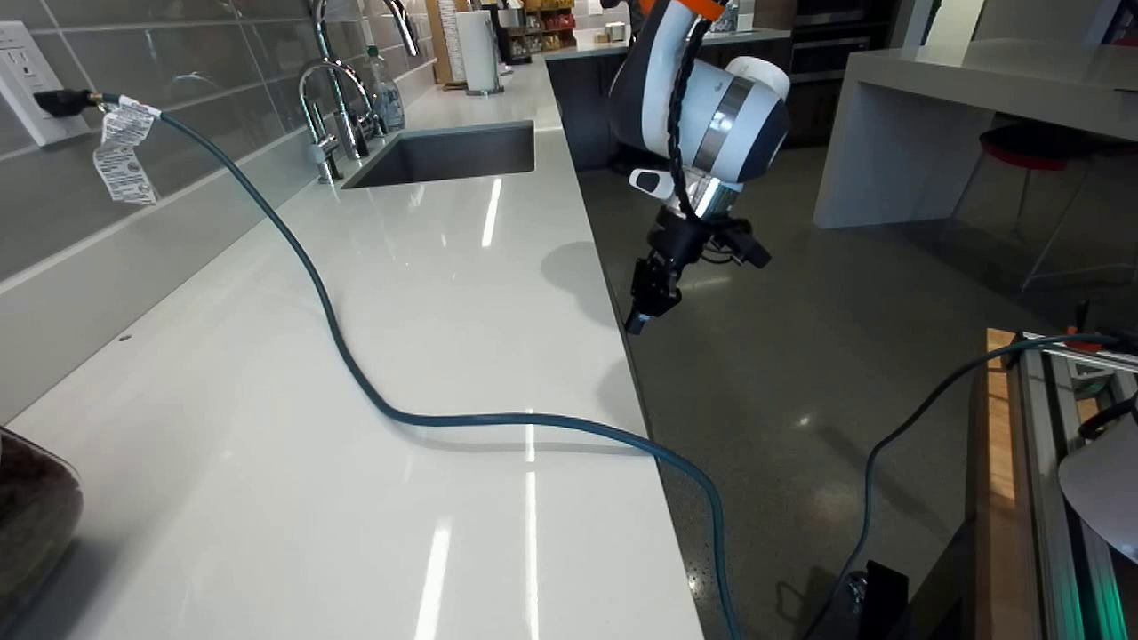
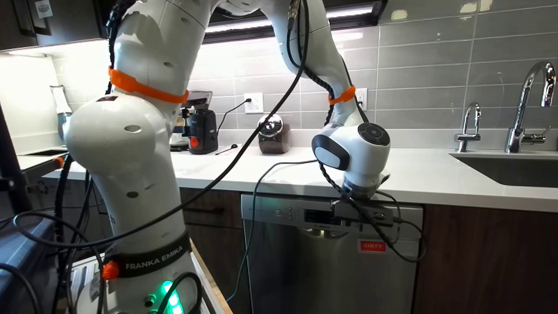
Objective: Press the top right button of the dish washing machine
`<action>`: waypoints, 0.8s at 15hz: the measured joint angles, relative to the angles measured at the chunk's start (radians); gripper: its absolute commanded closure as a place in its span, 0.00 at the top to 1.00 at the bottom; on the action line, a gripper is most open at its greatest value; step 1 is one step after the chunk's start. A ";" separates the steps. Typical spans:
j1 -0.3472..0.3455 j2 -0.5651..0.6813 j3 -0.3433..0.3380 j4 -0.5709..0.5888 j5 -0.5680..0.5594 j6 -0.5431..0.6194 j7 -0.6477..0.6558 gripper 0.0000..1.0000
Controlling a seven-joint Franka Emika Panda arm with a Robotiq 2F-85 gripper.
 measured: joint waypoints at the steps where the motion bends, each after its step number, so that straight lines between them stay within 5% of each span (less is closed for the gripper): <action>1: -0.005 0.000 0.002 0.000 0.007 -0.006 -0.004 0.00; 12: -0.052 0.001 0.005 0.006 0.040 -0.099 -0.006 0.00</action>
